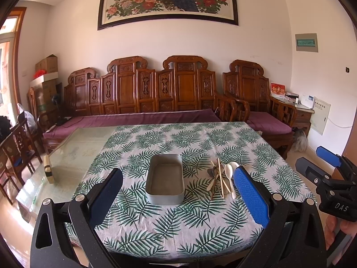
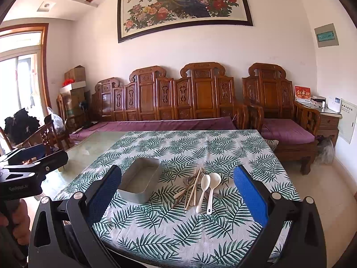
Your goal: Organize utensils
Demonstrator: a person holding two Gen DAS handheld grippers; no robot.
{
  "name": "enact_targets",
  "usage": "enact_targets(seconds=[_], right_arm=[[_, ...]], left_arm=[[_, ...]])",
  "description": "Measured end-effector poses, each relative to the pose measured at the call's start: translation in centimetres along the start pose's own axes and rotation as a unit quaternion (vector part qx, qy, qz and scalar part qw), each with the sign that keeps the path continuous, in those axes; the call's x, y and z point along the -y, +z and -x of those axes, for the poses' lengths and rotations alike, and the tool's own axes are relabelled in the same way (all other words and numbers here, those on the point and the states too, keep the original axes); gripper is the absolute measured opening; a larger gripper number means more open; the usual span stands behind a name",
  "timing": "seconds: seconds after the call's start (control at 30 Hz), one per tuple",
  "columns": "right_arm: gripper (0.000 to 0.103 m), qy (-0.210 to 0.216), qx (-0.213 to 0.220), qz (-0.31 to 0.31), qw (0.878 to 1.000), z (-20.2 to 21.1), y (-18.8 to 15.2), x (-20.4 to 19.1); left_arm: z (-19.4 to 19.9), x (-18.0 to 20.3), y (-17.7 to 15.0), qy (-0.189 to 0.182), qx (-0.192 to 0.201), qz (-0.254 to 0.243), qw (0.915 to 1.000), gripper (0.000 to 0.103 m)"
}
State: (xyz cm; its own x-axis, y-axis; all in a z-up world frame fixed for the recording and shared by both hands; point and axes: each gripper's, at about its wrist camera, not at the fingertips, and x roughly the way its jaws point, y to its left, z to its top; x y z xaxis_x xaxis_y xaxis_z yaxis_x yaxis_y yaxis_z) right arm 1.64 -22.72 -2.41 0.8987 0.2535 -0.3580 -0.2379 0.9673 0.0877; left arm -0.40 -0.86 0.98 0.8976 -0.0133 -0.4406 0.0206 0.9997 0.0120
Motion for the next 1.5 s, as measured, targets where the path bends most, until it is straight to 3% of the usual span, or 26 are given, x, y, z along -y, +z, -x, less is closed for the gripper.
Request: enact_targets(seconds=[0.43,0.8,1.17,1.5], right_arm=[[0.100,-0.003,-0.011,-0.003,1.000,-0.5,-0.2,0.4],[0.100,0.006,-0.033,-0.009,0.999,-3.7,-1.8,2.1],[0.081,0.001,-0.075,-0.011,0.997,-10.7,-3.8,5.8],[0.073,-0.020,-0.108,-0.015,0.994,-17.6,-4.1,9.6]], left_arm=[[-1.7,0.0,-0.5,-0.006,-0.023,0.001,0.9997,0.097],[-5.1,0.2,-1.7,-0.022,-0.059,-0.002,0.9980,0.097],[-12.5,2.1,-2.0,-0.062,-0.101,-0.024,0.9926,0.097],[-18.4,3.9,-3.0,-0.079,-0.140,-0.058,0.9853,0.097]])
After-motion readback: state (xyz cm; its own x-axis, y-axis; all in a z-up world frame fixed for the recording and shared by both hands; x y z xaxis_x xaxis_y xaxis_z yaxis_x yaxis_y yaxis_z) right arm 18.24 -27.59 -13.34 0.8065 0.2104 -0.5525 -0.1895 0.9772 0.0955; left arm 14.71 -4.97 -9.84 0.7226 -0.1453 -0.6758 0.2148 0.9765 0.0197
